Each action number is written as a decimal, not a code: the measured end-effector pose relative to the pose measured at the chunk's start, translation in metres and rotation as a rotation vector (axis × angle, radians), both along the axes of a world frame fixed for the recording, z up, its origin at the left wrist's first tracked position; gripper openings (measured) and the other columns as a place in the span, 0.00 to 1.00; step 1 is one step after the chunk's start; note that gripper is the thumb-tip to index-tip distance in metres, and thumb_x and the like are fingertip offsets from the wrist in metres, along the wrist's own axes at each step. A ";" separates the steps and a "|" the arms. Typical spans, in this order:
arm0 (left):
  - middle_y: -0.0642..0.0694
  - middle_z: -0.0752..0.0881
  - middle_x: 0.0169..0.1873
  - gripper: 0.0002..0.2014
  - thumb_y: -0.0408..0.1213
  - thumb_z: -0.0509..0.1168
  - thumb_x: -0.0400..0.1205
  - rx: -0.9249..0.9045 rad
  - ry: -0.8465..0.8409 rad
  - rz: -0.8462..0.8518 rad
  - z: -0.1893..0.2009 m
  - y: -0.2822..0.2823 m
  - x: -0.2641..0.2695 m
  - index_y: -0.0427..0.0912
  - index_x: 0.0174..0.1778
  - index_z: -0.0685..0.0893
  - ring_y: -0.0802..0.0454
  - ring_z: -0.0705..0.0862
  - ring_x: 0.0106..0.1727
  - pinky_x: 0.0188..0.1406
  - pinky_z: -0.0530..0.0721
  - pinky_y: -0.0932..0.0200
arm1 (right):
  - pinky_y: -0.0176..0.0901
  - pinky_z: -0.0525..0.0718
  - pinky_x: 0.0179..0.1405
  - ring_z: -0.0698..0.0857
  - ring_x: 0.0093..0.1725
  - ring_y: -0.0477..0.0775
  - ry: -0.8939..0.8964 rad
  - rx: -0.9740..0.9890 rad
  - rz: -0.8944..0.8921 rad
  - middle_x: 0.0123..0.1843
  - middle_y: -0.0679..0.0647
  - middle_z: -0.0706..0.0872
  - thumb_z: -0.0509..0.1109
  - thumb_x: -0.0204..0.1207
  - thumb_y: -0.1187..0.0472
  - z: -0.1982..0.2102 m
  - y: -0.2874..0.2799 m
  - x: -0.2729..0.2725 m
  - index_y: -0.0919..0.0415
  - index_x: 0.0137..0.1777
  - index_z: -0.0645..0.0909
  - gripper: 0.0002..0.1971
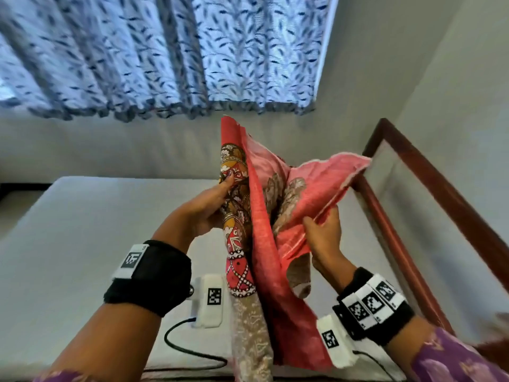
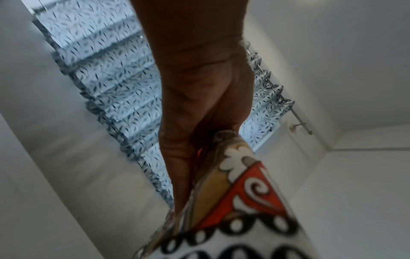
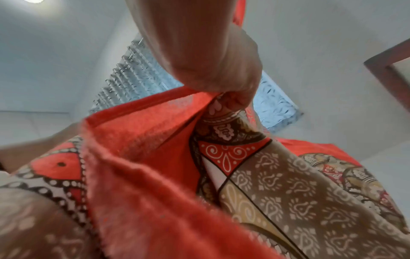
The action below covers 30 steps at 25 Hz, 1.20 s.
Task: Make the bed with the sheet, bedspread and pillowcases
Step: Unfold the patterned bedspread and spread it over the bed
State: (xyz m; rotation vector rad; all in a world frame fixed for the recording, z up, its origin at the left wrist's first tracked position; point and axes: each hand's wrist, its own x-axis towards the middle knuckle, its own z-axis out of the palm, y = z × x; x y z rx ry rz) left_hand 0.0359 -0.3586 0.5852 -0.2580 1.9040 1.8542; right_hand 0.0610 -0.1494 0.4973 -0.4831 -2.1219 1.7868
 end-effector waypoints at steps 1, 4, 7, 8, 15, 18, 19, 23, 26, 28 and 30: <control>0.43 0.90 0.48 0.25 0.59 0.49 0.85 -0.010 0.003 0.021 -0.001 -0.024 0.002 0.44 0.52 0.83 0.43 0.88 0.52 0.58 0.84 0.42 | 0.61 0.81 0.63 0.85 0.58 0.58 0.001 -0.021 0.072 0.57 0.54 0.86 0.67 0.62 0.59 -0.003 -0.027 -0.010 0.51 0.62 0.74 0.25; 0.43 0.89 0.49 0.24 0.58 0.47 0.87 -0.057 0.004 0.041 -0.009 -0.081 0.009 0.46 0.52 0.82 0.44 0.87 0.51 0.55 0.85 0.41 | 0.45 0.82 0.65 0.83 0.62 0.45 0.068 -0.074 0.425 0.64 0.50 0.83 0.68 0.78 0.65 0.009 -0.128 -0.024 0.52 0.71 0.72 0.22; 0.43 0.86 0.57 0.22 0.57 0.46 0.88 -0.071 0.012 0.092 -0.020 -0.140 0.012 0.48 0.65 0.77 0.45 0.85 0.56 0.57 0.86 0.40 | 0.31 0.81 0.53 0.83 0.58 0.36 0.085 -0.016 0.663 0.61 0.44 0.83 0.69 0.78 0.49 0.019 -0.230 -0.024 0.47 0.70 0.73 0.20; 0.43 0.86 0.59 0.23 0.57 0.46 0.88 -0.064 0.008 0.125 -0.022 -0.180 0.008 0.47 0.69 0.75 0.44 0.85 0.58 0.57 0.86 0.41 | 0.34 0.80 0.55 0.82 0.60 0.38 0.102 0.034 0.677 0.62 0.44 0.81 0.70 0.76 0.44 0.018 -0.273 -0.030 0.44 0.70 0.72 0.24; 0.43 0.86 0.56 0.23 0.58 0.46 0.87 -0.047 -0.006 0.399 -0.016 -0.403 0.032 0.46 0.67 0.74 0.45 0.86 0.54 0.47 0.87 0.48 | 0.37 0.79 0.39 0.83 0.38 0.43 0.083 0.104 0.664 0.42 0.46 0.85 0.67 0.66 0.62 0.003 -0.449 -0.069 0.50 0.56 0.77 0.17; 0.45 0.87 0.52 0.22 0.59 0.47 0.87 -0.043 0.019 0.545 -0.004 -0.485 0.059 0.48 0.63 0.75 0.46 0.86 0.53 0.46 0.87 0.48 | 0.55 0.84 0.48 0.86 0.46 0.62 -0.028 0.152 0.635 0.46 0.57 0.89 0.66 0.57 0.53 -0.018 -0.506 -0.104 0.50 0.51 0.79 0.19; 0.45 0.87 0.52 0.22 0.59 0.47 0.87 -0.036 0.021 0.590 -0.001 -0.505 0.064 0.48 0.64 0.74 0.46 0.86 0.53 0.46 0.86 0.48 | 0.60 0.84 0.51 0.86 0.49 0.65 -0.060 0.168 0.633 0.48 0.59 0.89 0.66 0.57 0.52 -0.028 -0.517 -0.118 0.51 0.51 0.80 0.19; 0.44 0.86 0.52 0.23 0.59 0.49 0.86 0.013 0.039 0.798 0.009 -0.590 0.084 0.46 0.67 0.74 0.44 0.86 0.53 0.43 0.85 0.46 | 0.61 0.86 0.51 0.87 0.50 0.65 -0.183 0.282 0.743 0.49 0.60 0.89 0.68 0.52 0.45 -0.096 -0.594 -0.185 0.57 0.56 0.81 0.30; 0.45 0.86 0.52 0.24 0.60 0.49 0.86 0.035 0.056 0.897 0.008 -0.640 0.082 0.46 0.66 0.75 0.44 0.85 0.53 0.44 0.85 0.45 | 0.61 0.85 0.55 0.86 0.54 0.66 -0.261 0.217 0.765 0.53 0.61 0.88 0.74 0.50 0.40 -0.118 -0.667 -0.211 0.57 0.59 0.79 0.36; 0.45 0.86 0.51 0.21 0.59 0.50 0.86 0.093 0.072 0.963 0.008 -0.665 0.076 0.48 0.63 0.75 0.44 0.85 0.52 0.50 0.84 0.40 | 0.53 0.84 0.57 0.84 0.57 0.62 -0.231 0.204 0.748 0.58 0.62 0.85 0.76 0.58 0.32 -0.086 -0.714 -0.192 0.60 0.63 0.76 0.40; 0.44 0.86 0.52 0.20 0.58 0.50 0.87 0.168 0.092 1.006 0.011 -0.692 0.064 0.48 0.60 0.77 0.43 0.85 0.53 0.54 0.82 0.36 | 0.44 0.80 0.52 0.82 0.55 0.55 -0.120 0.148 0.863 0.57 0.58 0.81 0.73 0.73 0.42 -0.038 -0.758 -0.164 0.61 0.63 0.75 0.27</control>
